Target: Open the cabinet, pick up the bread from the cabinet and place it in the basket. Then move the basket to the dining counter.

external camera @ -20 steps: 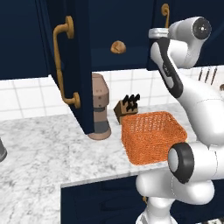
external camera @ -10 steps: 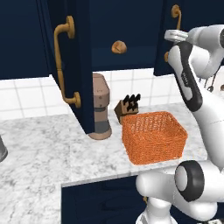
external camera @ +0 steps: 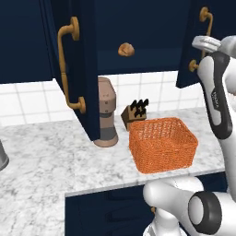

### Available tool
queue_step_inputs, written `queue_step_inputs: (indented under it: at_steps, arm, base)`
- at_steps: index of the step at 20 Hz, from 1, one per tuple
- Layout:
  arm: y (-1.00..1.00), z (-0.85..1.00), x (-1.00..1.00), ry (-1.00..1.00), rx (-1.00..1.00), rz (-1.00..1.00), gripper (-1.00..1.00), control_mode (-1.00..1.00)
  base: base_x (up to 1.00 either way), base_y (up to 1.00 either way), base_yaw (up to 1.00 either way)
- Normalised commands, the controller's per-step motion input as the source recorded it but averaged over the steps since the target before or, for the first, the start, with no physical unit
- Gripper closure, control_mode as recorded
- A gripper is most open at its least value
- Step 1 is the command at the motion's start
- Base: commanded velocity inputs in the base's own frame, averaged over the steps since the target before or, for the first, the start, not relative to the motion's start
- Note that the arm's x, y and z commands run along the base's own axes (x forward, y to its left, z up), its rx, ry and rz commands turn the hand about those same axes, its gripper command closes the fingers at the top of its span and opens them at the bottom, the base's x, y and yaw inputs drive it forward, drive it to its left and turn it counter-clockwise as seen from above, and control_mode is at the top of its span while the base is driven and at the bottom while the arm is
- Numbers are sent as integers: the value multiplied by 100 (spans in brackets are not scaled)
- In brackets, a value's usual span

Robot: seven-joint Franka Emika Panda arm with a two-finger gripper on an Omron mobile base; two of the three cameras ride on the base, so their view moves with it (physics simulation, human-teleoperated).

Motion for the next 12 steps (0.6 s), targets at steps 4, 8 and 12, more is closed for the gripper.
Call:
queue_step_inputs:
  at_steps: [4,8,12]
  arm:
    - [-100,-24,-100,0,9,0,100,-100]
    - [-100,-19,-100,0,8,0,100,-100]
    - [-100,-18,-100,-1,8,0,100,-100]
  base:
    - [0,0,0]
    - [0,0,0]
    - [0,0,0]
